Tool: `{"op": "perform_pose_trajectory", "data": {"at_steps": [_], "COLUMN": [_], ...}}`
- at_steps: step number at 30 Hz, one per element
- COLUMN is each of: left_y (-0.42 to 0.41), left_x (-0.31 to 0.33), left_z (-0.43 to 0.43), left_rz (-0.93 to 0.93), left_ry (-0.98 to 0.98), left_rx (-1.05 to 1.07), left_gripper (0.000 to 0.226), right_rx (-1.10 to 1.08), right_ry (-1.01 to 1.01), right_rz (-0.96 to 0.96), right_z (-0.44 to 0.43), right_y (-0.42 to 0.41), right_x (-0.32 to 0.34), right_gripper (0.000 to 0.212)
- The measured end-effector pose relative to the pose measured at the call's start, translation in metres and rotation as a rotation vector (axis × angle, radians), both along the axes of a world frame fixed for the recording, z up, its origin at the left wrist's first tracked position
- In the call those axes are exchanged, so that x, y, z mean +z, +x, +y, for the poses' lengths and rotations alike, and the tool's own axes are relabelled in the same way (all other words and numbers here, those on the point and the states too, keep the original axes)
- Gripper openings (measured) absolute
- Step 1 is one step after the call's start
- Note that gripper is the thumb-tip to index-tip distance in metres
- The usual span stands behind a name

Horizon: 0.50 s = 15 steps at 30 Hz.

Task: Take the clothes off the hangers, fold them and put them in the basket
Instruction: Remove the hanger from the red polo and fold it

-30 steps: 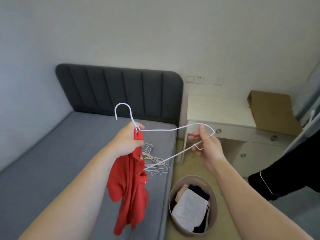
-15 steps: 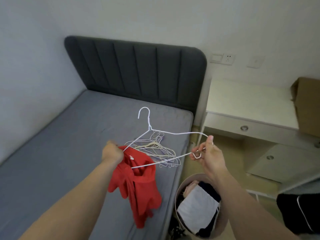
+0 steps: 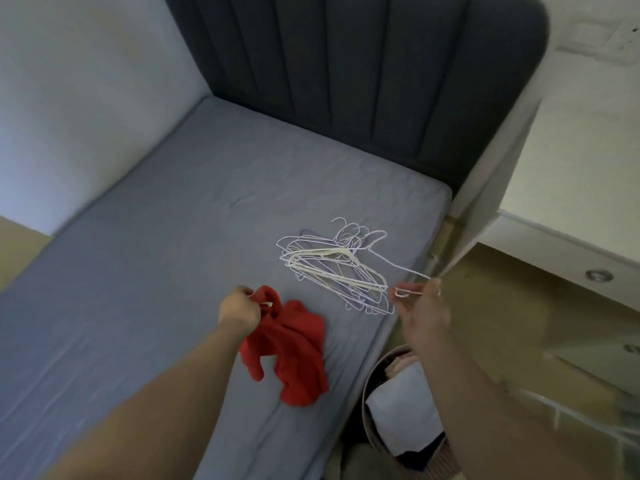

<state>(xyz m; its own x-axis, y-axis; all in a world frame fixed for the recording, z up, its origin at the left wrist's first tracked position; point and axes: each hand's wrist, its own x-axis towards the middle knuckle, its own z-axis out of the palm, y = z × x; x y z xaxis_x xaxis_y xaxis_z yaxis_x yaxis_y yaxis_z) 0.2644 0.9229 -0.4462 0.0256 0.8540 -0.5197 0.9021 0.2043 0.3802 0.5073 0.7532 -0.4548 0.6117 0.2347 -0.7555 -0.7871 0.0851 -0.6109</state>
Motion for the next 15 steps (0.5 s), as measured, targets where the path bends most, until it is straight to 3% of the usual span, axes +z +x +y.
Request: {"op": "perform_pose_trajectory", "data": {"at_steps": [13,15], "left_y": [-0.003,-0.005], "left_x": [-0.014,-0.016], "left_z": [0.028,0.032], "left_rz": [-0.026,-0.033], "left_ry": [-0.041,-0.031], "left_rx": [-0.002,-0.001], "left_gripper": [0.047,0.045], "right_rx": [0.145,0.265], "right_ry": [-0.218,-0.292], "right_rz": [0.116,0.156], "right_z": [0.129,0.135], "right_y": [0.022,0.028], "right_x": [-0.112,-0.138], "right_gripper": [0.046,0.053]}}
